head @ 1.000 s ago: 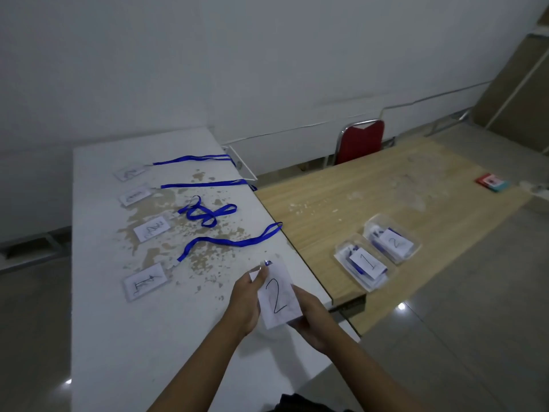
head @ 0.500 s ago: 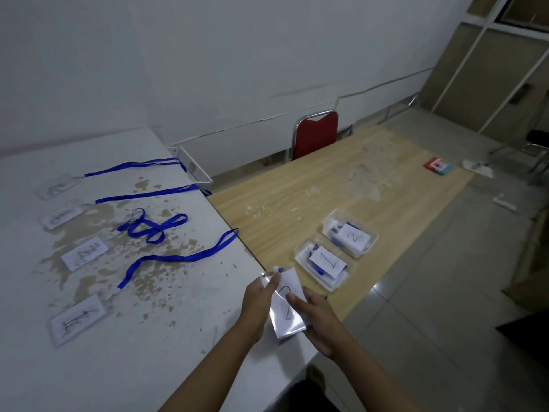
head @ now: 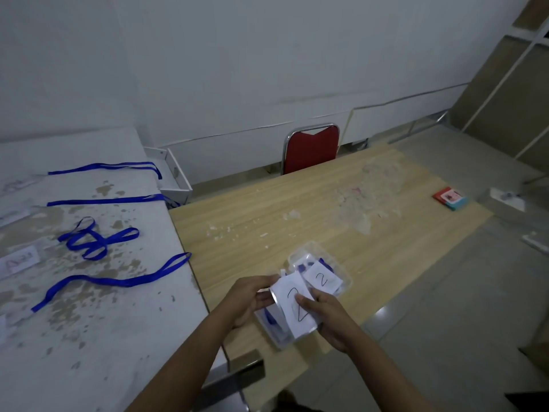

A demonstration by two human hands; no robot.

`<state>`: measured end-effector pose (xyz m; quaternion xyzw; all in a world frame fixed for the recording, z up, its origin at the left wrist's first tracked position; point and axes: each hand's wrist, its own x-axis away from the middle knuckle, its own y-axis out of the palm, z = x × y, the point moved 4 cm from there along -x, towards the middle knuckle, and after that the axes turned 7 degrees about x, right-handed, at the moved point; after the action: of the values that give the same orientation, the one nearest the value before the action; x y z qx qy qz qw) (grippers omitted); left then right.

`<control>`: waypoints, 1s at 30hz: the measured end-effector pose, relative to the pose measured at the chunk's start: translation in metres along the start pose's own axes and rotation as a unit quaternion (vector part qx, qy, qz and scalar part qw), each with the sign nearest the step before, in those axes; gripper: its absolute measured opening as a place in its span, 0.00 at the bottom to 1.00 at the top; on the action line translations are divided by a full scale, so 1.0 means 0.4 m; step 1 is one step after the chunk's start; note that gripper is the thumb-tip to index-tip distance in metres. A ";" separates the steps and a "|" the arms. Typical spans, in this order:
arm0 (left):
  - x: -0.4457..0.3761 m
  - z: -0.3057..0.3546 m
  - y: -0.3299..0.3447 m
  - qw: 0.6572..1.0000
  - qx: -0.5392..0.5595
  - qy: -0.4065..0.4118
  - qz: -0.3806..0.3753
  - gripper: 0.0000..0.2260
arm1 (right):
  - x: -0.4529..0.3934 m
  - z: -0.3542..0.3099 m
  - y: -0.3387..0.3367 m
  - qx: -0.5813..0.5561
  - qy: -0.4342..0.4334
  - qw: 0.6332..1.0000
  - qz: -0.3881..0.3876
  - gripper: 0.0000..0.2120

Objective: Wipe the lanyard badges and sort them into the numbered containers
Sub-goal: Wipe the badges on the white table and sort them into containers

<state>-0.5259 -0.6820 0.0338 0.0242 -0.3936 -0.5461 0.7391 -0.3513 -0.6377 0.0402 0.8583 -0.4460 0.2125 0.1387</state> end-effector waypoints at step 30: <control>-0.328 -0.150 0.266 0.959 -0.256 -0.085 0.088 0.21 | -0.333 0.036 -0.322 0.318 -0.067 0.932 0.160 0.15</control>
<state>-0.4177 -0.5543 -0.0309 -0.2471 -0.3022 -0.5618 0.7294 -0.3099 -0.4774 -0.0436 0.7872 -0.4945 0.3043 -0.2075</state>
